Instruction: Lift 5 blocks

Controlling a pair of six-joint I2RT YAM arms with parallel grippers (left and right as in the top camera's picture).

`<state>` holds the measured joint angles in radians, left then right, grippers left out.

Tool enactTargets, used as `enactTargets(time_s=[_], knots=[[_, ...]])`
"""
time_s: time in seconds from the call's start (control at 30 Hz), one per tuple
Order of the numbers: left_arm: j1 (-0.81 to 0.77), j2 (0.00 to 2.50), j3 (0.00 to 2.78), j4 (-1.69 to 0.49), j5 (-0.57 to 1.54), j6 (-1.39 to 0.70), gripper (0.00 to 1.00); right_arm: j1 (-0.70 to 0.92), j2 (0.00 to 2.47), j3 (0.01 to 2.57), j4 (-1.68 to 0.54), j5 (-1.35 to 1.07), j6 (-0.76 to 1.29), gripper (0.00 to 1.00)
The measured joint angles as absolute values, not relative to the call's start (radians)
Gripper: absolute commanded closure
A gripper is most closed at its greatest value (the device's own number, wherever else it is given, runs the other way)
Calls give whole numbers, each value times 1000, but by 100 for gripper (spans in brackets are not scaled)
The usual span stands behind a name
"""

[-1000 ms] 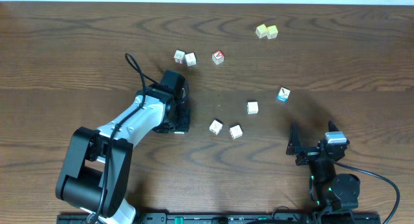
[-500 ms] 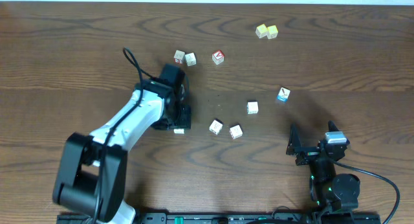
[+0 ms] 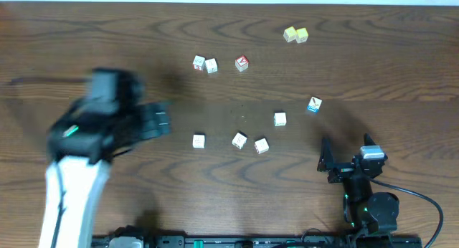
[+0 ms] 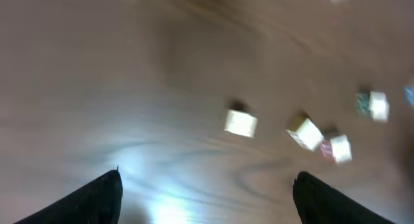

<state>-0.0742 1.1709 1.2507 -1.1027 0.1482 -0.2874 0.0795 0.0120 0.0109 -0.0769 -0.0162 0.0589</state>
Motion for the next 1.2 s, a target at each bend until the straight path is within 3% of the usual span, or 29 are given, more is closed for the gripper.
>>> enactTargets(time_s=[0.27, 0.67, 0.83, 0.93, 1.07, 1.2], knots=[[184, 982, 1252, -1237, 94, -318, 15, 80, 12, 7, -23, -12, 63, 1], [194, 977, 1252, -1253, 93, -318, 15, 80, 12, 7, 485, -401, 572, 1], [195, 980, 1252, -1253, 94, -318, 15, 80, 10, 32, 721, -478, 668, 1], [195, 980, 1252, -1253, 94, -318, 15, 80, 15, 127, 559, -478, 629, 1], [195, 980, 1252, -1254, 94, -318, 15, 78, 121, 412, 44, -458, 456, 1], [195, 980, 1252, -1253, 93, -318, 15, 77, 381, 769, -490, -348, 277, 1]])
